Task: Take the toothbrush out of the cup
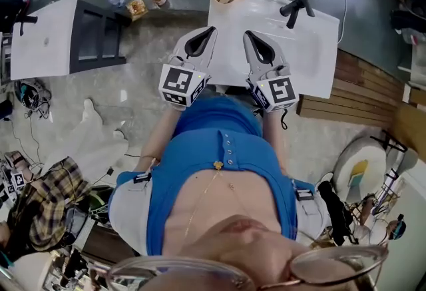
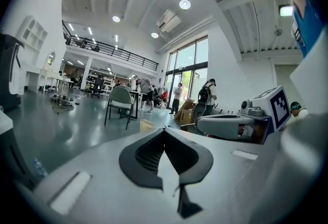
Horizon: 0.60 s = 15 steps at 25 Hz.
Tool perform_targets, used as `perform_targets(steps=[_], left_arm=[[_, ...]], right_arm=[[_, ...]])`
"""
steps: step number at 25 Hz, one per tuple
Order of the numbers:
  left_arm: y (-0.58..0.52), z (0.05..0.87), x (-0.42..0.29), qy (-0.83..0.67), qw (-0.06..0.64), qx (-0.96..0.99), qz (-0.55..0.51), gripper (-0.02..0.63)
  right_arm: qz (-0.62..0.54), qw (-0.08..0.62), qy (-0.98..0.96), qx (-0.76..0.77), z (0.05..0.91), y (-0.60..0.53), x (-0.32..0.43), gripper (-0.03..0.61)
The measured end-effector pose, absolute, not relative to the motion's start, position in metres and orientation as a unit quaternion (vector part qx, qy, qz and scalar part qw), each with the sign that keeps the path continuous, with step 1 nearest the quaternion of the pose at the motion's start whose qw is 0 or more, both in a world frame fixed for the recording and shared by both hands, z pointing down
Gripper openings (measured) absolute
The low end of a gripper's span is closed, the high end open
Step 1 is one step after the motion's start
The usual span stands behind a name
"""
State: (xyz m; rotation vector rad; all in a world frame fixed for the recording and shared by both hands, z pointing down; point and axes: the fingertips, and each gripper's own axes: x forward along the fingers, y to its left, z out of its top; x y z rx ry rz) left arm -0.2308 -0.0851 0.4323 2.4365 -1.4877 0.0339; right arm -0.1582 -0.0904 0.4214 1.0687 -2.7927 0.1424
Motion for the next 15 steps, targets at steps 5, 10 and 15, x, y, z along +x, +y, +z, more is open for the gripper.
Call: perform_targets(steps=[5, 10, 15], left_arm=[[-0.111, 0.448, -0.244, -0.514, 0.154, 0.844, 0.021, 0.002], [-0.122, 0.459, -0.238, -0.529, 0.155, 0.834, 0.032, 0.006], [-0.141, 0.465, -0.230, -0.544, 0.154, 0.824, 0.041, 0.026]], right_arm=[[0.055, 0.077, -0.920, 0.380, 0.425, -0.102, -0.155, 0.002], [0.056, 0.080, -0.920, 0.381, 0.427, -0.099, -0.132, 0.002], [0.058, 0.092, -0.921, 0.373, 0.428, -0.106, -0.109, 0.002]])
